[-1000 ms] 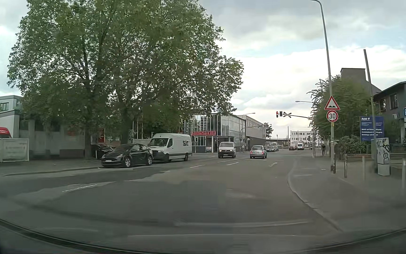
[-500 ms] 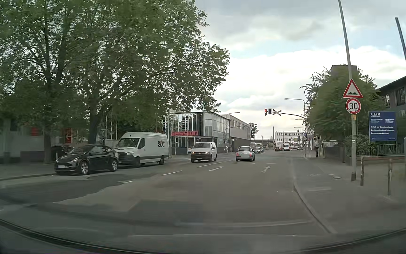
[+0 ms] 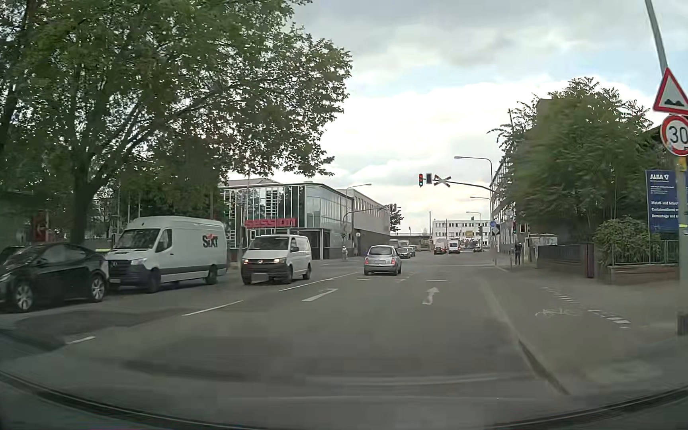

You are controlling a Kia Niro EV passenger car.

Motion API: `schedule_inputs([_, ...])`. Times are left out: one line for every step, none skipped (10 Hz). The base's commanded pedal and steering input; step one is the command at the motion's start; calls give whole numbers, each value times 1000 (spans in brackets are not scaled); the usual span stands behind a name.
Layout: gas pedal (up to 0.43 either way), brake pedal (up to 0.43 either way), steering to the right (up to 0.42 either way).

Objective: Follow the waypoints while adhering to traffic rules and regulations

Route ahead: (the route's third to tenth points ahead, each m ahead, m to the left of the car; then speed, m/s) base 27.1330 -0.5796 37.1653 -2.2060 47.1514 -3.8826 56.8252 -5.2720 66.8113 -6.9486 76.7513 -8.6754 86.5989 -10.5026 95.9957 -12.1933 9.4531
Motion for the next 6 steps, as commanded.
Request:
schedule_inputs([248,18,78])
schedule_inputs([248,18,78])
schedule_inputs([248,18,76])
schedule_inputs([248,18,72])
schedule_inputs([240,24,68])
schedule_inputs([240,18,65])
